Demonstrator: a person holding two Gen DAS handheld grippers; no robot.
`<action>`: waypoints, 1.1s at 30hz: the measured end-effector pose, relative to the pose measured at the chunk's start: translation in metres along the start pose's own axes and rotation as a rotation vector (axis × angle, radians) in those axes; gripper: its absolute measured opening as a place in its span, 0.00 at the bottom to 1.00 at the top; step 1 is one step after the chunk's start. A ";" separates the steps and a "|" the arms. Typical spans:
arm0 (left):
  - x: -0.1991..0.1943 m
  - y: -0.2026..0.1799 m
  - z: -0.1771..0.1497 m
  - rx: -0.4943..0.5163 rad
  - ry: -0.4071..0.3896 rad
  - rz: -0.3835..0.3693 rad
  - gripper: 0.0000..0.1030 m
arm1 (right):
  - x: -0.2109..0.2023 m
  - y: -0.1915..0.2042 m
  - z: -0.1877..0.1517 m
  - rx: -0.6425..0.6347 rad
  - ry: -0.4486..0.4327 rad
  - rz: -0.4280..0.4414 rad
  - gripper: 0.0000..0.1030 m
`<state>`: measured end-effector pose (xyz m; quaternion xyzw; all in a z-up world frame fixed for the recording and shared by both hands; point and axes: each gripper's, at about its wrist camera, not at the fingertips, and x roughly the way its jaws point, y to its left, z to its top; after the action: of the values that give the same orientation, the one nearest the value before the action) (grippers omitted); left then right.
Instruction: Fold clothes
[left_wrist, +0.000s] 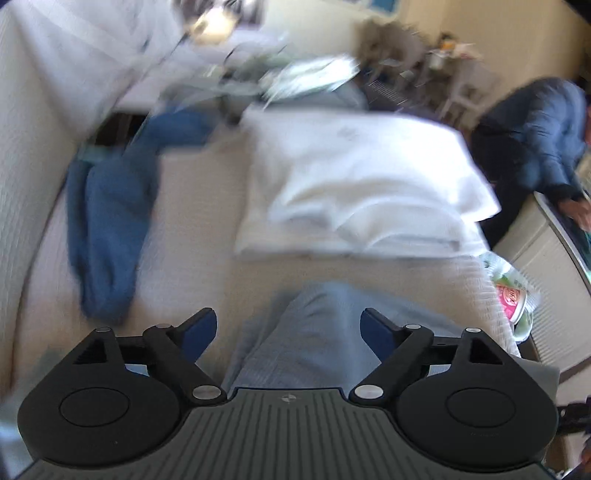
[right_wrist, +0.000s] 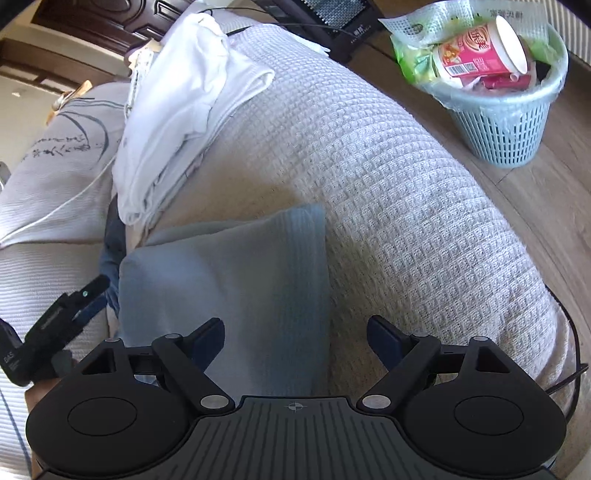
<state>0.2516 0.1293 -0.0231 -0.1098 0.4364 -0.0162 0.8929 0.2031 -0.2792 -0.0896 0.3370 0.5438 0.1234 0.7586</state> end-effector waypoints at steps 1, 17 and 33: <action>0.008 0.004 -0.003 -0.014 0.029 0.004 0.81 | 0.000 0.000 0.000 0.001 0.002 0.002 0.87; 0.064 0.007 -0.018 0.035 0.065 0.004 1.00 | 0.020 0.011 -0.009 -0.079 -0.036 -0.094 0.89; -0.026 -0.030 -0.028 0.151 0.053 0.053 0.27 | -0.004 0.033 -0.013 -0.205 -0.117 -0.060 0.25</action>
<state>0.2154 0.0984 -0.0136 -0.0303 0.4603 -0.0282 0.8868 0.1957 -0.2520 -0.0680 0.2479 0.4932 0.1356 0.8228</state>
